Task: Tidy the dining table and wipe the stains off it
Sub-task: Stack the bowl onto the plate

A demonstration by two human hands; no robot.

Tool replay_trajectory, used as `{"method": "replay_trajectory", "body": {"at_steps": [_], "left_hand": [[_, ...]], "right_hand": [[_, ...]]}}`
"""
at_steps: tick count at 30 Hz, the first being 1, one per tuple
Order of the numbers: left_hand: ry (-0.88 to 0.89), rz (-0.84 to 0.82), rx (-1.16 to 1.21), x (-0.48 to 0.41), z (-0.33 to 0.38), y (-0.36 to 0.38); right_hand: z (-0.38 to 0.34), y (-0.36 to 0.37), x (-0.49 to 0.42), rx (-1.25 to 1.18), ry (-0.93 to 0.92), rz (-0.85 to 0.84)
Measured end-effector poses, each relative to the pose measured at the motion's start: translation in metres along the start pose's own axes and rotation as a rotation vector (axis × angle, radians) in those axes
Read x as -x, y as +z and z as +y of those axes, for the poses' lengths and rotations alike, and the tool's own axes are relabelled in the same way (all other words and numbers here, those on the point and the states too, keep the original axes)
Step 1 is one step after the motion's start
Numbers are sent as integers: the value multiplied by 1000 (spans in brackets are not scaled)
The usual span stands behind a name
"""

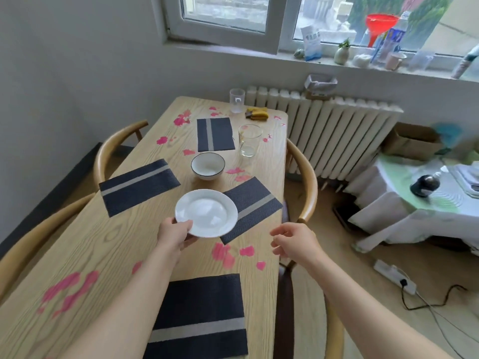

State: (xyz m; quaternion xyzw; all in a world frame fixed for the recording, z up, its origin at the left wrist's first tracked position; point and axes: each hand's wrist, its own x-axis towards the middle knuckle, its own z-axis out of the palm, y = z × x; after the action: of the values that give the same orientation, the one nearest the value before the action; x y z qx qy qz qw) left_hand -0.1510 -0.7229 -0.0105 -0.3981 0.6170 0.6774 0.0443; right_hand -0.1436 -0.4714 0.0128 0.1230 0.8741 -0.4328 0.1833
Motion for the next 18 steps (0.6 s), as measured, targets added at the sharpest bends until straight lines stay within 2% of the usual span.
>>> {"method": "replay_trajectory", "body": {"at_steps": [3,8,13,18], "left_hand": [[32,-19,113,37,-6,25],[40,55,213,98,-34,69],[6,98,249,137,-55,94],[8,174,268,153,-50,101]], "right_hand": [[17,-35,9,-32,-39,-1],[55,-104,24,-37,-100,-32],[75,-142,21,8,-135,-81],[62,-149,7,6,-212,-159]]}}
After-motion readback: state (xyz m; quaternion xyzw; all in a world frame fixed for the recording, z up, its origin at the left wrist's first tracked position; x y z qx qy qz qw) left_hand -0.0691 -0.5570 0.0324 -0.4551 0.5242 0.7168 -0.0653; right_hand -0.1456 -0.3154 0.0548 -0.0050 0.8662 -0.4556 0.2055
